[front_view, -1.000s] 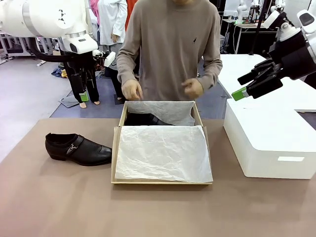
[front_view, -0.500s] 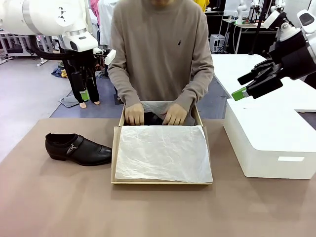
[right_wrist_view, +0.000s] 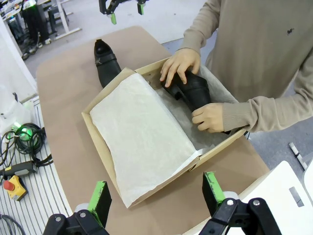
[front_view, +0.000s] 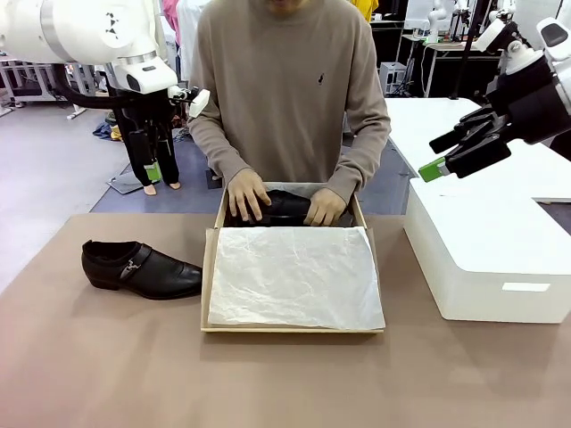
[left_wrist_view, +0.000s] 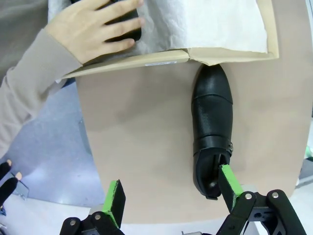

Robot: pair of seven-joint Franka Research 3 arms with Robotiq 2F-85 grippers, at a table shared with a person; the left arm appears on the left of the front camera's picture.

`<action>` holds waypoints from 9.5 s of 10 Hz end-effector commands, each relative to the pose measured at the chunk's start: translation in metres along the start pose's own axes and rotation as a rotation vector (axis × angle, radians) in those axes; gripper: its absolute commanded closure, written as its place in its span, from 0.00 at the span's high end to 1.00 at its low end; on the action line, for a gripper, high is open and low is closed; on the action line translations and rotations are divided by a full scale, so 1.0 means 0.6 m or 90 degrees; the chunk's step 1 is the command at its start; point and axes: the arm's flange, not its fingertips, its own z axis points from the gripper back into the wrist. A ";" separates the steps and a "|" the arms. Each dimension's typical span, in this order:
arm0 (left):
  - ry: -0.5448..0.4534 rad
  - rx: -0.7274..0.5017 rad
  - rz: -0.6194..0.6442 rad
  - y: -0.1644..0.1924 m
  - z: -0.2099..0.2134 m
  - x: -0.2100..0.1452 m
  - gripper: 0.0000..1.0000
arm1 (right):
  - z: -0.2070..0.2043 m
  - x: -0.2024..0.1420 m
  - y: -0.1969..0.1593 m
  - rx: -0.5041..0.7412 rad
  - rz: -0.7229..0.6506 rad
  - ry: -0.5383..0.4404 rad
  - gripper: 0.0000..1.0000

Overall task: Pack the shoes into the box.
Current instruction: Place the other shoe of the Shoes into the Shoes Box.

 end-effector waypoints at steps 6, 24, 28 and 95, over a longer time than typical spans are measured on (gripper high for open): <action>0.019 0.018 0.028 -0.081 -0.023 -0.097 1.00 | 0.000 0.001 -0.003 0.008 0.005 -0.013 1.00; 0.026 -0.004 0.012 -0.075 -0.153 -0.153 1.00 | 0.000 0.001 -0.003 0.008 0.005 -0.013 1.00; 0.020 -0.028 0.018 -0.074 -0.200 -0.174 1.00 | 0.000 0.001 -0.003 0.008 0.005 -0.013 1.00; 0.065 -0.091 0.954 0.019 0.015 0.066 0.00 | 0.000 0.001 -0.003 0.008 0.005 -0.013 1.00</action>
